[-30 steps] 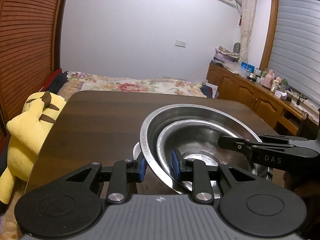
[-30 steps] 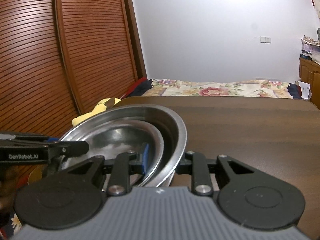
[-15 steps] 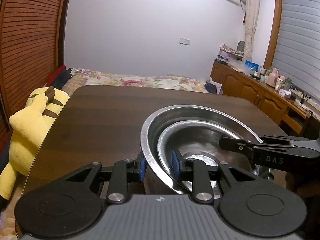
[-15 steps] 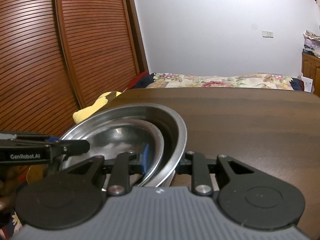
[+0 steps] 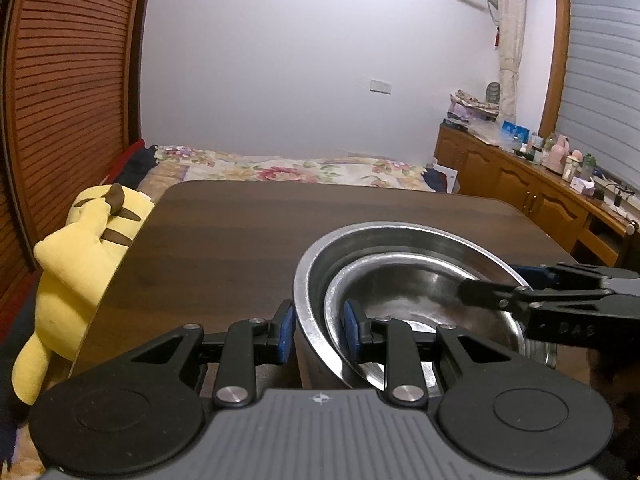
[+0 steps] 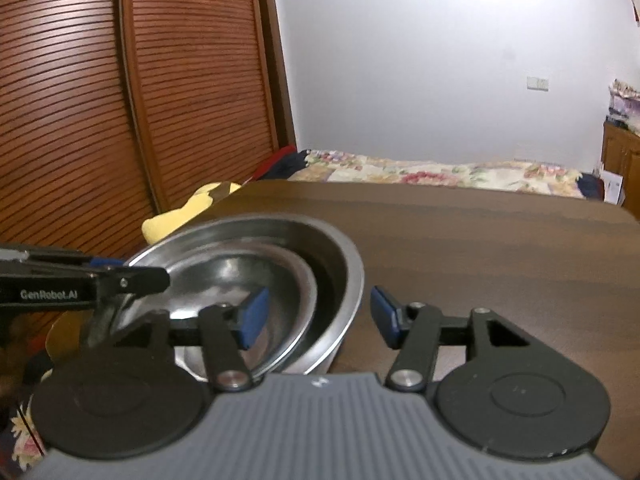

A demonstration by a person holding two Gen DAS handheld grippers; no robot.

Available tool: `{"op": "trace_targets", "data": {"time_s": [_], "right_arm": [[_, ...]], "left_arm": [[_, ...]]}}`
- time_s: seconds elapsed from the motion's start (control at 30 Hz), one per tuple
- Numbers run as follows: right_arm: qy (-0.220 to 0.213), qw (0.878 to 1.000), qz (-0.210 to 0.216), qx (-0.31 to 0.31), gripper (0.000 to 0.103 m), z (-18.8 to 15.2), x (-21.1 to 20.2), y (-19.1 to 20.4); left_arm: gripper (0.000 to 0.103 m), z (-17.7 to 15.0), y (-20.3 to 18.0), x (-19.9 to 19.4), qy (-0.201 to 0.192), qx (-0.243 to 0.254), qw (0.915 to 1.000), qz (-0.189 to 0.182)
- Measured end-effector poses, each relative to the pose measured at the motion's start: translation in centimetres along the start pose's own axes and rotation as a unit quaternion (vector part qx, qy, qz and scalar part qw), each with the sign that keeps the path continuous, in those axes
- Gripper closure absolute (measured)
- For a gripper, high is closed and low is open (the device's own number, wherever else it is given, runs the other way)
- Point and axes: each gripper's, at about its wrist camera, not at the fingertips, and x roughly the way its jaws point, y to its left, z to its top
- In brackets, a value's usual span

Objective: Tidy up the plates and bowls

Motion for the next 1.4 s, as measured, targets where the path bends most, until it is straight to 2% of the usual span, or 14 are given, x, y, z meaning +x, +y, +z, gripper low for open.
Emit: {"op": "trace_targets", "data": {"time_s": [0.23,0.27,0.37,0.47,0.57,0.6,0.63,0.8,0.87,1.4], "right_arm": [[-0.028,1.0,-0.007,0.001,0.046,1.1,-2.3,-0.5],[-0.033,0.999,-0.009,0.0,0.046,1.3,-2.6,-0.5],[-0.048,0.999,-0.018,0.0,0.044,1.8,-3.7,-0.7],[-0.061,0.998,-0.029,-0.003,0.039,2.3,-4.8,-0.9],[-0.074,0.996,-0.044,-0.005,0.034,2.8,-5.9,-1.1],[-0.079,0.996,-0.046,-0.004,0.027,3.0,-6.4,-1.2],[-0.084,0.995,-0.047,-0.003,0.02,3.0,-6.8,-1.4],[-0.097,0.994,-0.054,-0.002,0.006,3.3,-8.4,-1.9],[-0.104,0.993,-0.058,-0.003,0.0,3.4,-9.0,-2.1],[-0.108,0.985,-0.136,0.004,0.0,2.7,-11.2,-2.2]], "left_arm": [[0.074,1.5,-0.4,-1.4,-0.023,0.01,0.9995,0.017],[0.07,1.8,-0.7,-1.6,-0.027,0.013,0.9994,0.017],[0.05,2.4,-1.4,-2.3,-0.04,0.023,0.9987,0.022],[0.042,3.0,-2.3,-3.0,-0.053,0.031,0.9978,0.025],[0.025,3.4,-3.1,-3.8,-0.066,0.035,0.997,0.022],[0.018,3.6,-3.4,-4.2,-0.071,0.038,0.9965,0.022],[0.015,3.7,-3.8,-4.6,-0.076,0.042,0.9959,0.025],[0.001,4.3,-5.1,-5.8,-0.093,0.05,0.9938,0.035],[0.0,4.5,-5.6,-6.1,-0.094,0.052,0.9934,0.039],[0.0,4.3,-9.6,-6.7,-0.1,0.075,0.988,0.091]]}}
